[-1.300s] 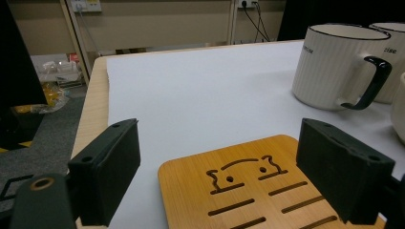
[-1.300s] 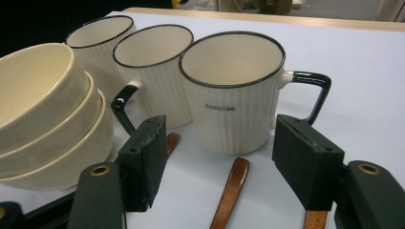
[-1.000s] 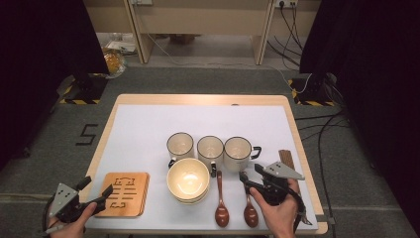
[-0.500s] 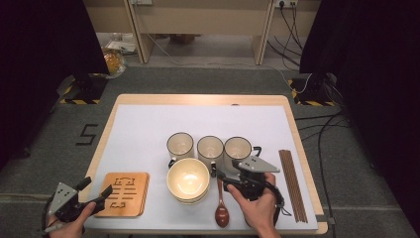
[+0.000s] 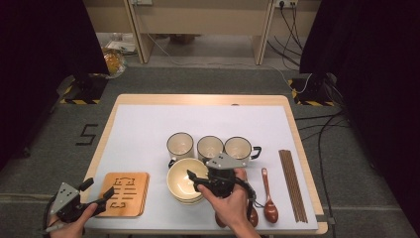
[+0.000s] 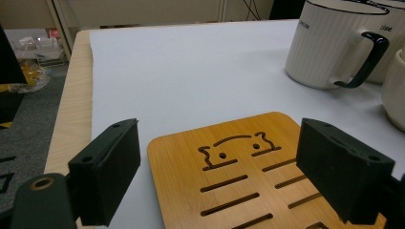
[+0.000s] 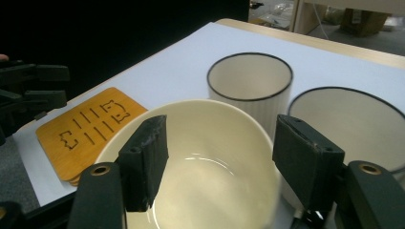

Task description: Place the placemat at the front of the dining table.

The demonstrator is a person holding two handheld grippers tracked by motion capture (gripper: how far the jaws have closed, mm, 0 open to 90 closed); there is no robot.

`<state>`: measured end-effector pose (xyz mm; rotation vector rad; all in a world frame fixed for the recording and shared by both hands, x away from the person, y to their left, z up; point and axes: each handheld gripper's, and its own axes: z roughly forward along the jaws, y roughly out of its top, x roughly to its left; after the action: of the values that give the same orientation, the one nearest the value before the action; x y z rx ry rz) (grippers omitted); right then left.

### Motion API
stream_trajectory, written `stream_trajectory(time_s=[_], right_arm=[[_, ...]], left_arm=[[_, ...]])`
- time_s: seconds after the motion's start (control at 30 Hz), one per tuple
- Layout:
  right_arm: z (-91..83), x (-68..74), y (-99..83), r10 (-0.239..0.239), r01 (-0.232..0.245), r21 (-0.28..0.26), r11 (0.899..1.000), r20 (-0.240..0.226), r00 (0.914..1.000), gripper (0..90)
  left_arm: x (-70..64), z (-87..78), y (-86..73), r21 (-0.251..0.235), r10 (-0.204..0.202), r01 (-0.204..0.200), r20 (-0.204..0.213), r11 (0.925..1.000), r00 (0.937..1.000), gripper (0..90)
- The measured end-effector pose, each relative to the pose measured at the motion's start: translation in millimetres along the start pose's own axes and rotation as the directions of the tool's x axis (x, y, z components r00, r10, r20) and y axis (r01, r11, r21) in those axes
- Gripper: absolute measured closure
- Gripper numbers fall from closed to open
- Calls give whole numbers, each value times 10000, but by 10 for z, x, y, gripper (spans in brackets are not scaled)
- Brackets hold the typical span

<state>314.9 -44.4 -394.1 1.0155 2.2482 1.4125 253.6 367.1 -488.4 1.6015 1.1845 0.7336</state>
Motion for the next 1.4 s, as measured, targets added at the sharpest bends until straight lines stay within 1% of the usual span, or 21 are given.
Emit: stream_trajectory(time_s=[0.27,0.5,0.7,0.73,0.8,0.83,0.97,1.03,1.1,1.23,1.27,1.3,1.33,1.4], right_arm=[[173,228,40,-228,237,231,9995,-364,9991,366],[336,467,85,-333,351,208,9992,-835,9960,367],[474,652,113,-599,629,235,9977,-1107,9920,367],[494,673,117,-648,680,243,9974,-1151,9912,367],[526,721,122,-583,626,315,9975,-1210,9909,367],[547,735,124,-706,746,280,9968,-1233,9899,367],[619,803,120,-797,856,382,9956,-1345,9877,367],[657,844,117,-745,820,479,9955,-1418,9871,367],[705,883,115,-916,1002,517,9936,-1488,9846,367],[808,973,98,-1084,1208,671,9904,-1648,9804,367],[830,1003,88,-980,1126,802,9904,-1680,9809,367],[858,1016,81,-1144,1296,807,9883,-1714,9785,366],[879,1038,74,-1298,1442,803,9863,-1631,9780,366],[898,1069,71,-1361,1509,852,9849,-1588,9779,367]], left_arm=[[1,8,-1,95,5,-5,25,10000,10000,145],[3,20,-3,167,-21,20,43,9999,10000,145],[17,14,0,120,-66,66,14,9999,10000,146],[20,14,0,114,-75,75,16,9999,10000,145],[25,14,-1,112,-82,82,27,9999,10000,146],[29,12,-1,143,-52,52,12,9999,10000,146],[33,17,0,142,-43,43,-6,9999,10000,145],[36,17,2,164,-3,3,-12,9999,10000,144],[41,18,2,178,-13,13,-27,9998,10000,145],[60,17,-4,251,-59,59,-19,9997,10000,145],[66,17,-6,248,-75,76,-25,9997,10000,145],[71,16,-6,279,-76,77,-36,9996,10000,145],[76,18,-9,276,-90,90,-29,9996,10000,145],[82,20,-12,299,-143,143,-29,9994,9999,145]])
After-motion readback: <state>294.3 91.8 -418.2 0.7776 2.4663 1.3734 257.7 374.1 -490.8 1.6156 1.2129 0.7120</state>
